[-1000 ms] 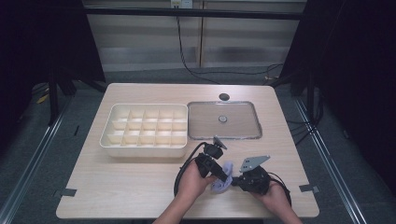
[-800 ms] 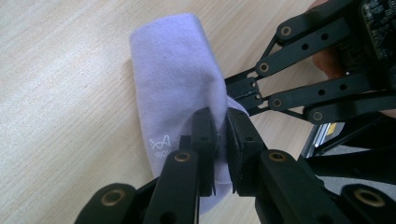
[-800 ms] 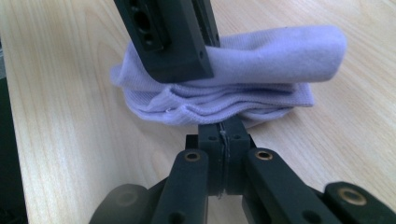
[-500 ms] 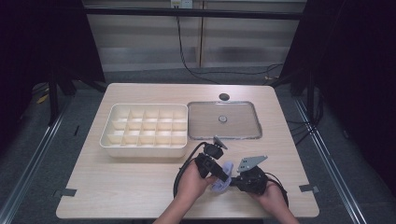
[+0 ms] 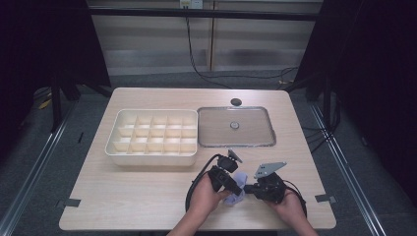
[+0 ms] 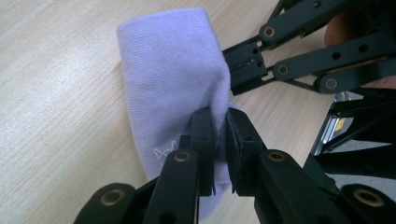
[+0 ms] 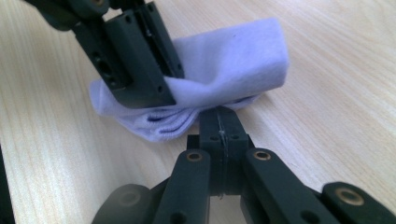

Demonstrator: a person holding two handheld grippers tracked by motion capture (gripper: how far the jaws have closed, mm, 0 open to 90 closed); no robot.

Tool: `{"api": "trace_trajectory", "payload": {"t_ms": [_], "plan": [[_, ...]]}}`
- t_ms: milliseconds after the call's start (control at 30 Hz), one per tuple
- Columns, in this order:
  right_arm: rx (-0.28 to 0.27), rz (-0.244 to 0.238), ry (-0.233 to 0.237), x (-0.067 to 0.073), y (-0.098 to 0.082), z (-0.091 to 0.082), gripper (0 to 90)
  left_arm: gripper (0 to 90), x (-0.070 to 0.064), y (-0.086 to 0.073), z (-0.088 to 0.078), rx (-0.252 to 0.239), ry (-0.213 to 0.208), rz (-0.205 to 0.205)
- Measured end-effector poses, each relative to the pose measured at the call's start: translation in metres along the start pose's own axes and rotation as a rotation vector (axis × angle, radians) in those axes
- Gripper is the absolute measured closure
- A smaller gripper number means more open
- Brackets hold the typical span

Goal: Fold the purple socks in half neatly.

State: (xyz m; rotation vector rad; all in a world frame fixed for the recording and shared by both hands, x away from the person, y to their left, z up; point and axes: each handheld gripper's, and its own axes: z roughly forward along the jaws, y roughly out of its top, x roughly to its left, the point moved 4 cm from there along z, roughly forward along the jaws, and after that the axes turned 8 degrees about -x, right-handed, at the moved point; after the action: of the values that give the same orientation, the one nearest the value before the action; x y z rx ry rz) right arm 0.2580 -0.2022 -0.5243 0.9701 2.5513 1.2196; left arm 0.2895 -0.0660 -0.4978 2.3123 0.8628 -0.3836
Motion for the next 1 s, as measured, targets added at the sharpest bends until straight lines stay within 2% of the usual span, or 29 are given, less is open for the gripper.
{"api": "trace_trajectory", "payload": {"t_ms": [100,433,667,1000], "plan": [[-0.007,0.003,-0.006,-0.002,0.0,-0.002,90.0,82.4,-0.001,0.0,0.0,0.01,0.01,0.015],[-0.053,0.027,-0.02,-0.006,0.003,-0.013,90.0,82.2,0.001,-0.002,-0.002,-0.005,0.019,0.022],[-0.057,0.016,-0.021,-0.005,0.007,-0.018,90.0,81.8,0.002,-0.004,-0.002,-0.008,0.036,0.025],[-0.065,0.009,-0.023,-0.005,0.011,-0.023,90.0,82.0,0.002,-0.005,-0.002,-0.022,0.027,0.025]]}}
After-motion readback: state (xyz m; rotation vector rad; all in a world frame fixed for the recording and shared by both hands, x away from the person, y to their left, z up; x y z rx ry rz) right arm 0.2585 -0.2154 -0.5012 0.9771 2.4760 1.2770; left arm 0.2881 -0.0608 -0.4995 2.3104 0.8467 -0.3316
